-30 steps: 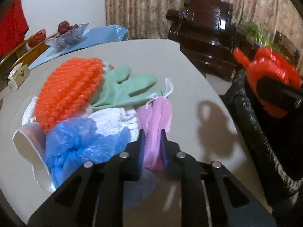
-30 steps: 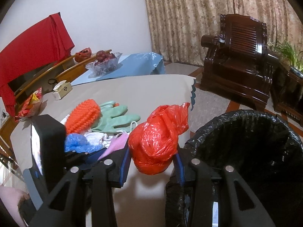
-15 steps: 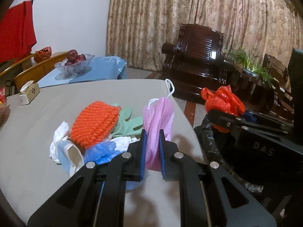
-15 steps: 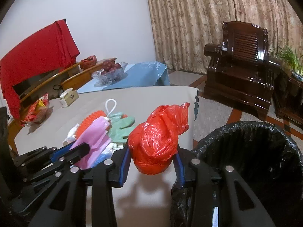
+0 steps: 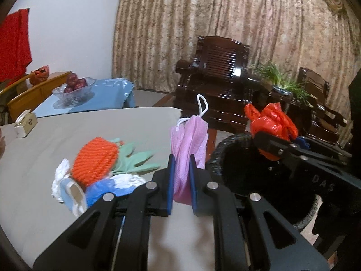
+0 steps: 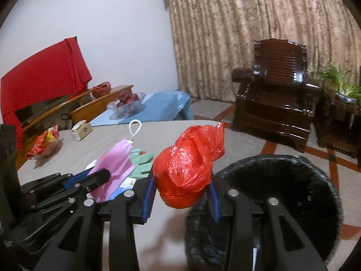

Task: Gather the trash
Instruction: 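Carry mask and red bag over the bin and open both tools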

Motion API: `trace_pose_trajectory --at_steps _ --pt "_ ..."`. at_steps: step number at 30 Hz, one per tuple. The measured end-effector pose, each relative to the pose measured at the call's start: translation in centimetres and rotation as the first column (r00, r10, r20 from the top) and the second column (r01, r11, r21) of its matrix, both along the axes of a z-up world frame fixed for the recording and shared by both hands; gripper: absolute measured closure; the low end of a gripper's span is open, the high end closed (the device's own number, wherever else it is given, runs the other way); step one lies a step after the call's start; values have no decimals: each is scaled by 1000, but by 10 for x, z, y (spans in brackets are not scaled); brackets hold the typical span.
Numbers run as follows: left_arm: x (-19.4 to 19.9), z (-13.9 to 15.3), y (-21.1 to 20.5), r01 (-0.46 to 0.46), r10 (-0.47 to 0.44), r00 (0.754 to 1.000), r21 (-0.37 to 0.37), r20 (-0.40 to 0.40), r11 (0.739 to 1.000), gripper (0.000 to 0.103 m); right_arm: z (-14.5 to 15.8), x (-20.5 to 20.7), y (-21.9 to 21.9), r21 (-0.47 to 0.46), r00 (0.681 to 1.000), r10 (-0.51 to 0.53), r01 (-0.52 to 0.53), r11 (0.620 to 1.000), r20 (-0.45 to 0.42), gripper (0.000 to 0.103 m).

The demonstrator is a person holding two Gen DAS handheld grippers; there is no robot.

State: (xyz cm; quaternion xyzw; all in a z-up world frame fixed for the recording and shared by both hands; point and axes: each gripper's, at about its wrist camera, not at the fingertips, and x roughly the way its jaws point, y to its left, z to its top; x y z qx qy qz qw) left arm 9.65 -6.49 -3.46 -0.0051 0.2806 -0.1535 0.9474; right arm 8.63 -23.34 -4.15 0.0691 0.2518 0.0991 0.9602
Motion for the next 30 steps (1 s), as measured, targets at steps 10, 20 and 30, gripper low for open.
trace_pose_trajectory --at_steps 10,20,30 --pt "10 -7 -49 105 -105 994 -4 -15 994 92 -8 -20 -58 -20 990 -141 140 990 -25 63" --pt "21 -34 -105 224 -224 973 -4 -56 975 92 -29 -27 -100 -47 969 -235 232 972 -73 63" --pt "35 -61 -140 280 -276 954 22 -113 960 90 -59 -26 -127 -62 947 -286 280 958 -147 62"
